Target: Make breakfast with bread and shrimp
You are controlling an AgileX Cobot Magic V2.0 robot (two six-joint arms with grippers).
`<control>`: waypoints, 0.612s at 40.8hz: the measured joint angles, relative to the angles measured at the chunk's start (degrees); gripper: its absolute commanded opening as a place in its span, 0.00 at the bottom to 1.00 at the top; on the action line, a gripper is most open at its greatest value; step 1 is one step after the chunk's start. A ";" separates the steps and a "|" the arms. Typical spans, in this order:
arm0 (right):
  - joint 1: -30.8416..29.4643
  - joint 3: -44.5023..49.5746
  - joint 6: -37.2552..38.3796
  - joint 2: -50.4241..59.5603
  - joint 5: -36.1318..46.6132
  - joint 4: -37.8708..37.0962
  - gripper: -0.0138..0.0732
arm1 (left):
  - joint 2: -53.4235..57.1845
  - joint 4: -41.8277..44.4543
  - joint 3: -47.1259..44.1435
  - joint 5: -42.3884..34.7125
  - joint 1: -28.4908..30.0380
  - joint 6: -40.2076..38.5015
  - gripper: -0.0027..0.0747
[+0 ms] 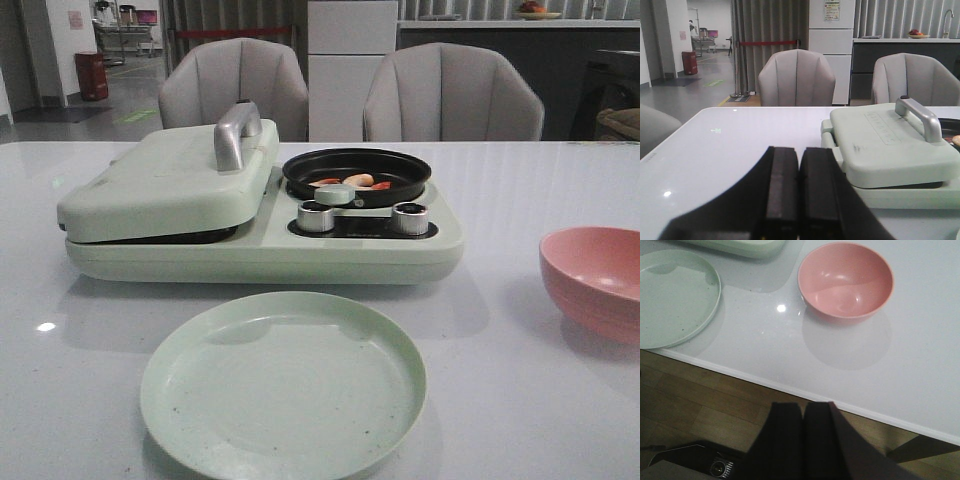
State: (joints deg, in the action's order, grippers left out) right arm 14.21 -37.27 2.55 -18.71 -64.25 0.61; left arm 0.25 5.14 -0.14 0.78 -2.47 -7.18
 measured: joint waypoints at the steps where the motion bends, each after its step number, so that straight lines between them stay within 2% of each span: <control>1: 0.00 0.00 0.00 0.00 0.00 0.00 0.20 | 0.00 0.00 0.00 0.00 0.00 0.00 0.16; 18: 0.00 0.23 0.00 1.05 0.00 0.00 0.20 | 0.00 0.00 0.00 0.00 0.11 0.00 0.16; 21: -1.45 1.30 0.00 3.24 1.05 -0.30 0.20 | 0.00 0.00 0.00 0.00 0.11 0.00 0.17; 25: -4.94 4.55 0.00 6.44 6.38 -1.04 0.20 | 0.00 0.00 0.00 -0.09 0.11 0.00 0.16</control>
State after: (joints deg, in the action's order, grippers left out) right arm 9.27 -32.73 2.55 -12.27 -57.87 -0.43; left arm 0.25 5.14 -0.14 0.69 -2.37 -7.18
